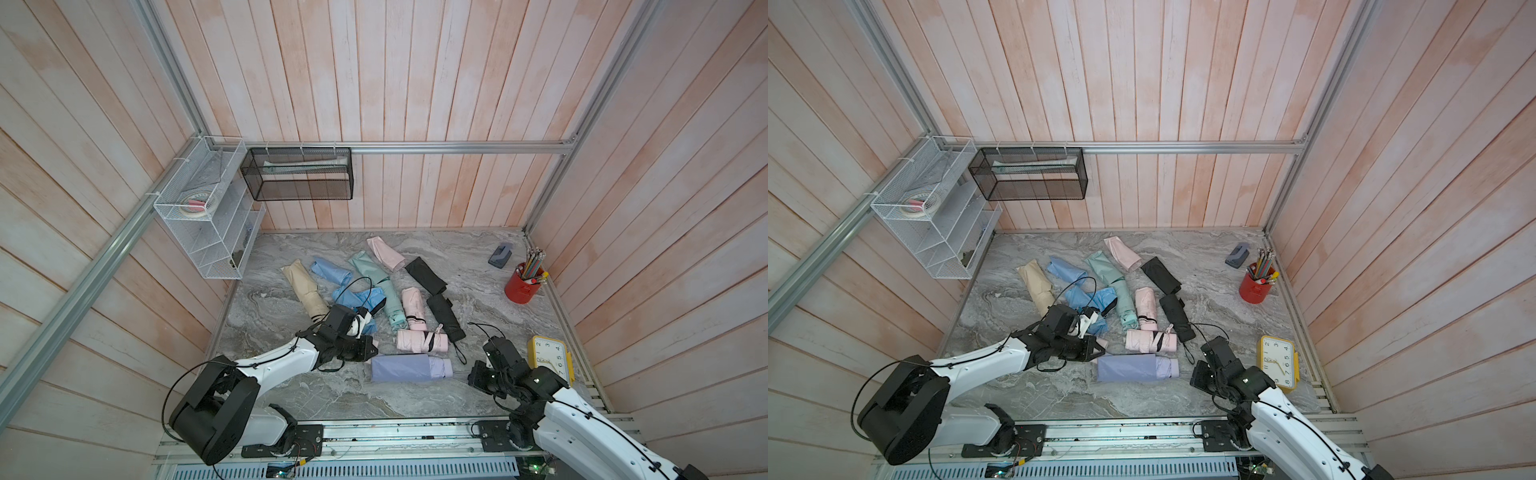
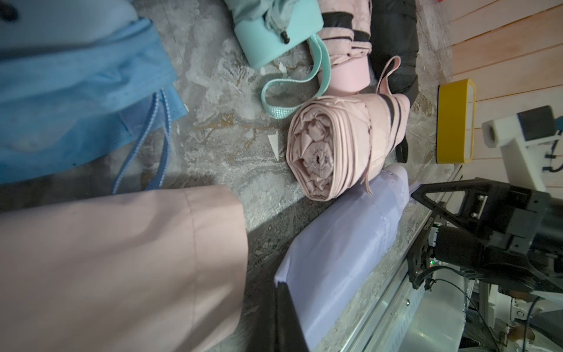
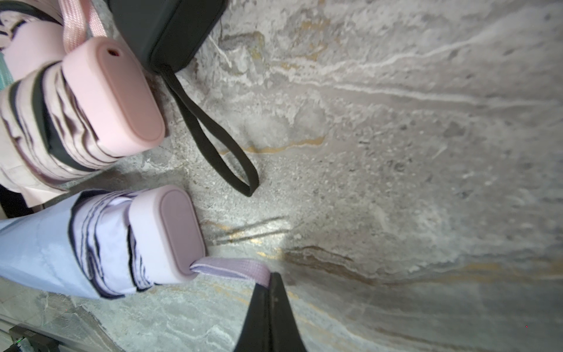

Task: Take umbrellas out of sleeves
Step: Take out the umbrella from the umbrella sleeve.

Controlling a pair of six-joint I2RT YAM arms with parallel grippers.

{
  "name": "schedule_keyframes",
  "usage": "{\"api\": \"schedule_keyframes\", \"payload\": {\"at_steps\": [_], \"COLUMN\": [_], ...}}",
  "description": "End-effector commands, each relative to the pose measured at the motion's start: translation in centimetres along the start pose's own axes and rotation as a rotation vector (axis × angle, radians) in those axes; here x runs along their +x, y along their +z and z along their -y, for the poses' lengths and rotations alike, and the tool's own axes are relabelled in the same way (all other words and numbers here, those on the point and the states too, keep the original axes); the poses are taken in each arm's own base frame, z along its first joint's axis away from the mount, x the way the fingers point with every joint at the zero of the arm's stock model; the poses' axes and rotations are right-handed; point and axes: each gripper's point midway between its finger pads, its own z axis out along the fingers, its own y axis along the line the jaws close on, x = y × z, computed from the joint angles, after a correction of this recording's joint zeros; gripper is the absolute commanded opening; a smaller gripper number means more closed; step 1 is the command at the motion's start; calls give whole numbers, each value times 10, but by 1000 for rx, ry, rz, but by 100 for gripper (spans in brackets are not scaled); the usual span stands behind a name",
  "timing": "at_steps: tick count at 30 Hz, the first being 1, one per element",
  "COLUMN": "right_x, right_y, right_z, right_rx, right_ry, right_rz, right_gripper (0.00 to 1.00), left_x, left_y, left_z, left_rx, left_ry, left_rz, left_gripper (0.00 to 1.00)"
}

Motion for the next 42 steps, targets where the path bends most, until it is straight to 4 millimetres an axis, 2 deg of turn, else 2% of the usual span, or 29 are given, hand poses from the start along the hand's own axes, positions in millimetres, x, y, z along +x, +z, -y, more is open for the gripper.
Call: {"api": "schedule_keyframes", "payload": {"at_steps": [1,15,28,42], "right_x": [-5,-5,-4,-3], "right_y": [-6,-5,-4,-4], "right_z": [0,1,2,3], "right_rx": [19,22,23,23], "right_ry": [6,3,8,7], "right_rz": [24,20,20,17], "right_gripper": [0,0,0,0], "left_x": [3,7,15,16], "left_y": [-5,-8,-13,-15], "left_z": [-8,-12,-26,-28], "left_rx": [-24,-29,-66,-61], "left_ry": [6,-7,-45,-64], "left_rz": [11,14,28,45], "left_gripper": [0,0,0,2]}}
